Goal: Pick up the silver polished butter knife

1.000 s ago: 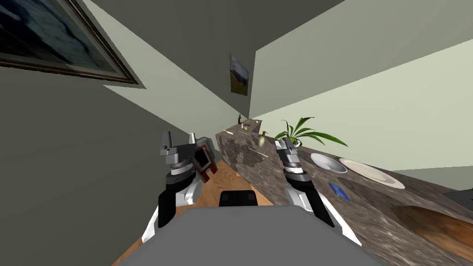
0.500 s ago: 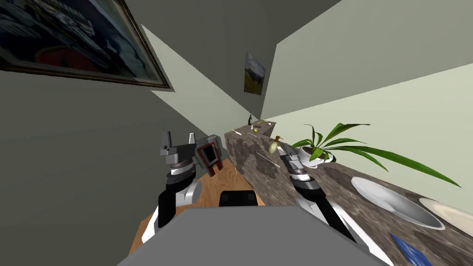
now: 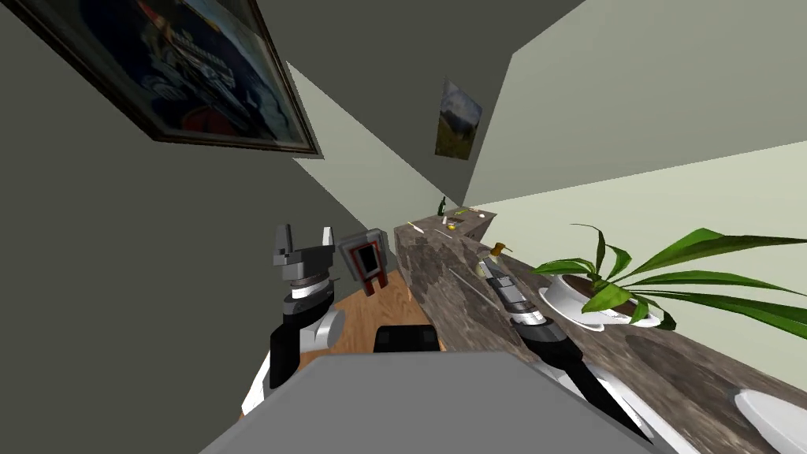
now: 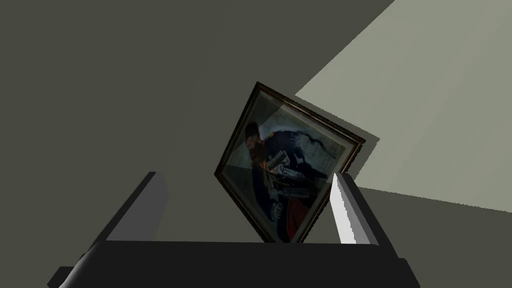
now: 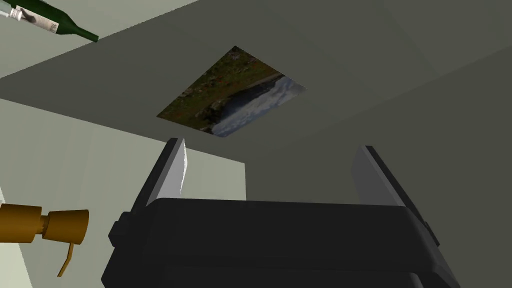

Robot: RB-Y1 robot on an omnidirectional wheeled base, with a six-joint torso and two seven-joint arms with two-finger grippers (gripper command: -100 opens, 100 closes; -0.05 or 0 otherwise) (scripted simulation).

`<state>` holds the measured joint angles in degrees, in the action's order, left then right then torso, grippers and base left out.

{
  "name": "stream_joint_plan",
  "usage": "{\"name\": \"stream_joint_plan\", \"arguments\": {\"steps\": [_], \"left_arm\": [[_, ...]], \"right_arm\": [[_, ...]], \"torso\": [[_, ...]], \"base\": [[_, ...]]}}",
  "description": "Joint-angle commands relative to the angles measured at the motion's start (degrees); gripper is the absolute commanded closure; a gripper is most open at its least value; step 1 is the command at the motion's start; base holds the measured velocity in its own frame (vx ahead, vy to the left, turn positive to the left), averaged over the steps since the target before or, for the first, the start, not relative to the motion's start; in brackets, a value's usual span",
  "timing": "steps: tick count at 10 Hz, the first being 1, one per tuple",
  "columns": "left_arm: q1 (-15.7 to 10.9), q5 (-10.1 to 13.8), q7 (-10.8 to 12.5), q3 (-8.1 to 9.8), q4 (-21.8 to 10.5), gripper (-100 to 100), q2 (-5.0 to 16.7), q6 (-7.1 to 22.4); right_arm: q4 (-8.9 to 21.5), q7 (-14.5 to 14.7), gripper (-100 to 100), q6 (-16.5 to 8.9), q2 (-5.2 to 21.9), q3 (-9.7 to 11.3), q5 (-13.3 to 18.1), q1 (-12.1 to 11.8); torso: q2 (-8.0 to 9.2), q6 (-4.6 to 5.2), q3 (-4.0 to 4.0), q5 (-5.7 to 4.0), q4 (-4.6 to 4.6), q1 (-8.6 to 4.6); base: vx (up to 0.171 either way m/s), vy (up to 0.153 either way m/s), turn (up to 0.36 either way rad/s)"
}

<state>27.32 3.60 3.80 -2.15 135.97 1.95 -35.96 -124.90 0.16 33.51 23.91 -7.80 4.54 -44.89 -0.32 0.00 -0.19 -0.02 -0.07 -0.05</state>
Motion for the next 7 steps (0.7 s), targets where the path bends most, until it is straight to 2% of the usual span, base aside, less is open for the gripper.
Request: {"name": "stream_joint_plan", "arguments": {"steps": [1,2,3,4,5,7], "left_arm": [[0.0,0.0,0.0,0.00,0.0,0,0.0,0.0],[0.0,0.0,0.0,0.00,0.0,0,0.0,0.0],[0.0,0.0,0.0,0.00,0.0,0,0.0,0.0],[0.0,0.0,0.0,0.01,0.0,0,0.0,0.0],[0.0,0.0,0.0,0.00,0.0,0,0.0,0.0],[0.0,0.0,0.0,0.00,0.0,0,0.0,0.0]], "right_arm": [[0.7,1.5,-100,0.3,1.8,-0.7,0.8,-2.9],[1.3,2.6,-100,0.2,3.1,-1.2,1.4,-5.0],[1.3,2.6,-100,0.2,3.1,-1.2,1.4,-5.9],[2.0,3.7,-100,0.0,4.5,-1.6,2.0,-7.8],[2.0,3.7,-100,0.0,4.5,-1.6,2.0,-8.2],[3.3,6.4,-100,-0.6,7.2,-2.3,3.4,-12.4]], "torso": [[0.00,0.00,0.00,0.00,0.00,0.00],[-0.02,0.03,-0.01,0.01,0.00,-0.01],[-0.09,0.00,-0.05,-0.01,-0.02,-0.06],[-0.05,0.06,-0.03,0.00,-0.01,0.01],[-0.04,0.02,-0.02,0.02,-0.01,0.07],[0.03,0.03,0.02,0.03,0.01,0.12]], "base": [[0.061,-0.040,0.329],[0.077,-0.052,0.407],[0.059,-0.042,0.177],[0.053,-0.023,0.251],[0.037,-0.020,0.130],[0.050,-0.023,0.286]]}}
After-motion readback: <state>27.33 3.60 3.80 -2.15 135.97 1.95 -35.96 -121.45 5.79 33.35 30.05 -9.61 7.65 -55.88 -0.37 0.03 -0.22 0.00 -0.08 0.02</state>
